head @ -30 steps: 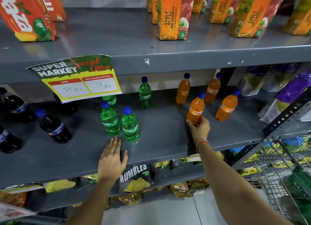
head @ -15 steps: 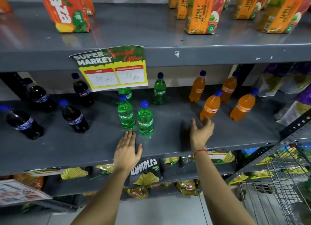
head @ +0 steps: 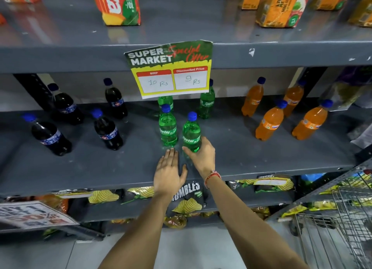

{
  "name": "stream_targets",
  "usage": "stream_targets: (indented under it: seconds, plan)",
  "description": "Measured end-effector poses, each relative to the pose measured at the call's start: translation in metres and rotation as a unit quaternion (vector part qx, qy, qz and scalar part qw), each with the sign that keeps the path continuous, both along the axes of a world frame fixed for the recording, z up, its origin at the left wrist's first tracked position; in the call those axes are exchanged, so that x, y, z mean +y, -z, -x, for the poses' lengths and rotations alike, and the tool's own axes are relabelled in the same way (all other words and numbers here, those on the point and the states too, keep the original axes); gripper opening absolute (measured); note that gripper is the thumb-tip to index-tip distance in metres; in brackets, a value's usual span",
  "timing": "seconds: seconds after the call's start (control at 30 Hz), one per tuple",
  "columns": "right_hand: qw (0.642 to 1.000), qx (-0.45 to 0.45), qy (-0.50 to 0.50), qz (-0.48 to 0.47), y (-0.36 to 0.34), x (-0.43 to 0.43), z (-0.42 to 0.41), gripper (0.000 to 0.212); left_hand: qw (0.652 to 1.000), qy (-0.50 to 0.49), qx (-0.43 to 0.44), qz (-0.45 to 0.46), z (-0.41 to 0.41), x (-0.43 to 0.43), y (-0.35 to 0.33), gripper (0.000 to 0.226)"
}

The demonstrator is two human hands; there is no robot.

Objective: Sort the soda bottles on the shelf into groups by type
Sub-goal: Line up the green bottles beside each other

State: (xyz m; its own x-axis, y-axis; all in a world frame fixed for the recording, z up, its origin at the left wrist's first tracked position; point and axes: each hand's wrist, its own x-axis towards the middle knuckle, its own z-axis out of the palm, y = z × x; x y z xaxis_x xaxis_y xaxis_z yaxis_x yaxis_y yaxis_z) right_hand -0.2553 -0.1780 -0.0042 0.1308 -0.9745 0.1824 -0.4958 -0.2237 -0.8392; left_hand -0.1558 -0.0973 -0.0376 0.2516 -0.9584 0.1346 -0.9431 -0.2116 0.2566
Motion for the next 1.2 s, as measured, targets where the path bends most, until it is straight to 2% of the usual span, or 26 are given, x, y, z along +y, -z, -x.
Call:
stream_targets:
  seconds: [0.33, 0.57, 0.83, 0.93, 1.0, 1.07, 1.2]
  plan:
    - [0.999, 0.03, 0.022, -0.014, -0.022, -0.053, 0.037, 0.037, 1.0, 0.008, 0.003, 0.026, -0.002, 0.001, 0.003, 0.058]
    - [0.997, 0.065, -0.027, -0.043, -0.024, -0.076, 0.06, 0.042, 0.999, 0.006, 0.003, 0.041, -0.001, 0.002, 0.003, 0.056]
    - [0.996, 0.035, -0.057, -0.054, -0.012, -0.072, 0.064, 0.046, 0.999, 0.006, 0.0, 0.036, 0.0, 0.001, 0.003, 0.057]
    - [0.997, 0.002, -0.048, -0.058, -0.007, -0.067, 0.063, 0.064, 0.999, 0.006, -0.003, 0.035, -0.001, 0.001, 0.002, 0.057]
    - [0.999, -0.017, -0.009, -0.043, -0.001, -0.06, 0.061, 0.082, 0.999, 0.006, -0.003, 0.038, 0.0, 0.002, 0.002, 0.056]
    - [0.999, -0.025, 0.032, -0.031, 0.006, -0.052, 0.056, 0.09, 0.999, 0.007, -0.002, 0.04, 0.0, 0.001, 0.001, 0.055]
    - [0.998, -0.011, 0.055, -0.011, 0.014, -0.052, 0.046, 0.066, 0.999, 0.008, -0.002, 0.042, 0.0, 0.001, 0.002, 0.056]
